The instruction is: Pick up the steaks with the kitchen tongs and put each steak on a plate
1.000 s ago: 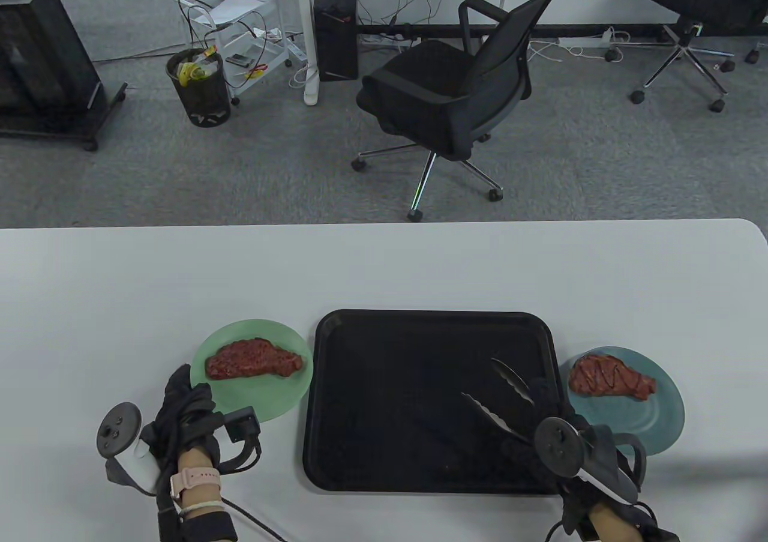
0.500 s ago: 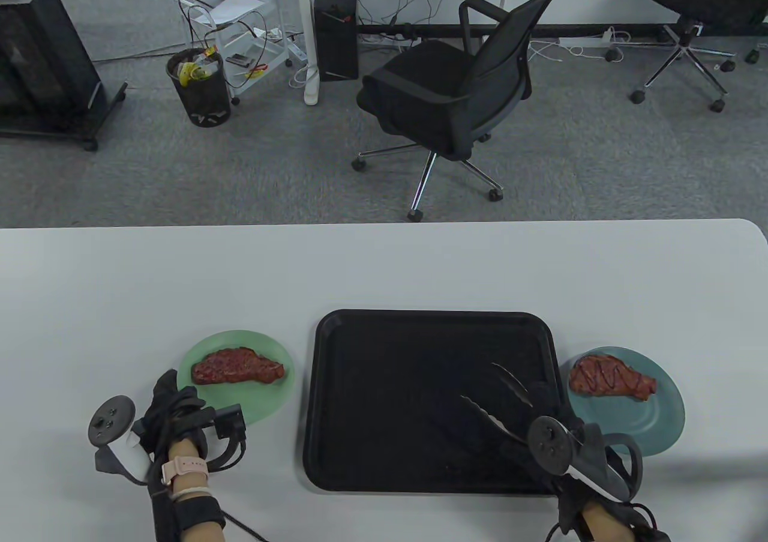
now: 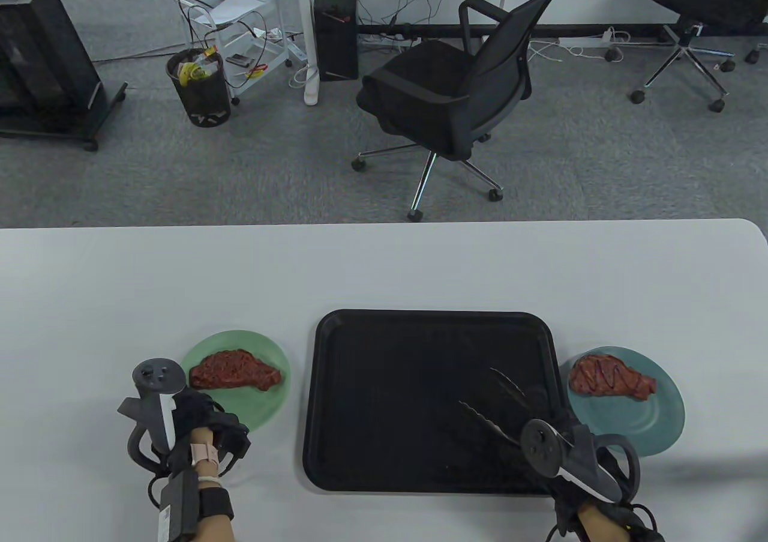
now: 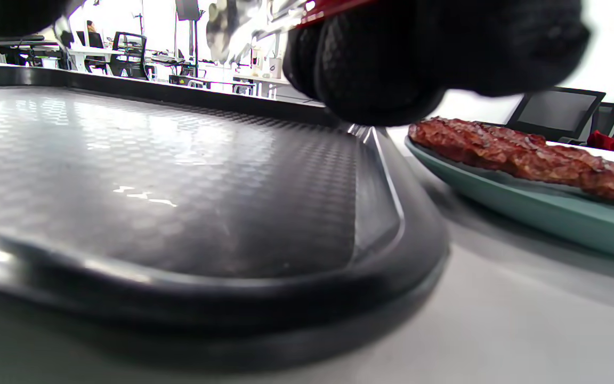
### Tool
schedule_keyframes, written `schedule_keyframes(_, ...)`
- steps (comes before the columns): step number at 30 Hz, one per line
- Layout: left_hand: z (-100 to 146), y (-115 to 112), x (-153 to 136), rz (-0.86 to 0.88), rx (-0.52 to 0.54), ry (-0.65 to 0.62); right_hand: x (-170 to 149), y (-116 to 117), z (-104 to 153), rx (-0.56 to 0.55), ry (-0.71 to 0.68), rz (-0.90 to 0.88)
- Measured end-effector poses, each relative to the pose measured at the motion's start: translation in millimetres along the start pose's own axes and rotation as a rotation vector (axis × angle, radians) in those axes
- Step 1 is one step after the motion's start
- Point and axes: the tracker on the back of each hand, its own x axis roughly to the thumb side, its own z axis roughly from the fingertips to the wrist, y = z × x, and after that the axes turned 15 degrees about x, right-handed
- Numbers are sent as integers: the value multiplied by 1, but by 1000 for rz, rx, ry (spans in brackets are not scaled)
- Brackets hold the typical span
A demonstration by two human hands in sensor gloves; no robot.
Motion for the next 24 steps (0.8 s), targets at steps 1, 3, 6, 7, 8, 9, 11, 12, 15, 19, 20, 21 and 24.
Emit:
schedule_keyframes(1,0,-1,-1,-18,-18,-3,0,0,0,3,0,3)
schedule_keyframes(3,0,-3,-3,-88,-28,-12,1,1,-1,7,0,7)
schedule_keyframes(6,0,-2,-4,-186,-24,-68,1,1,-1,11,-1,13)
schedule_keyframes(7,1,-1,-5,-193,-44,-65,2,1,-1,12,-2,14)
schedule_keyframes(8,1,1,-6,-176,-45,-62,2,1,-1,13,-4,14)
schedule_keyframes(9,2,3,-6,-162,-39,-61,3,1,-1,14,-6,14)
schedule_keyframes(11,4,12,-6,-137,-7,-73,3,0,0,13,-11,16)
schedule_keyframes(12,6,18,-5,-126,21,-86,4,0,1,11,-12,18)
schedule_keyframes(15,16,32,3,-32,86,-164,5,-2,2,4,-18,20)
schedule_keyframes(19,41,41,22,159,81,-302,5,-4,4,-10,-25,14)
schedule_keyframes(20,50,42,29,216,76,-341,5,-5,5,-15,-28,10)
schedule_keyframes(21,62,42,36,273,65,-380,6,-6,6,-19,-32,6)
schedule_keyframes(24,101,39,58,446,13,-488,6,-9,9,-34,-46,-4)
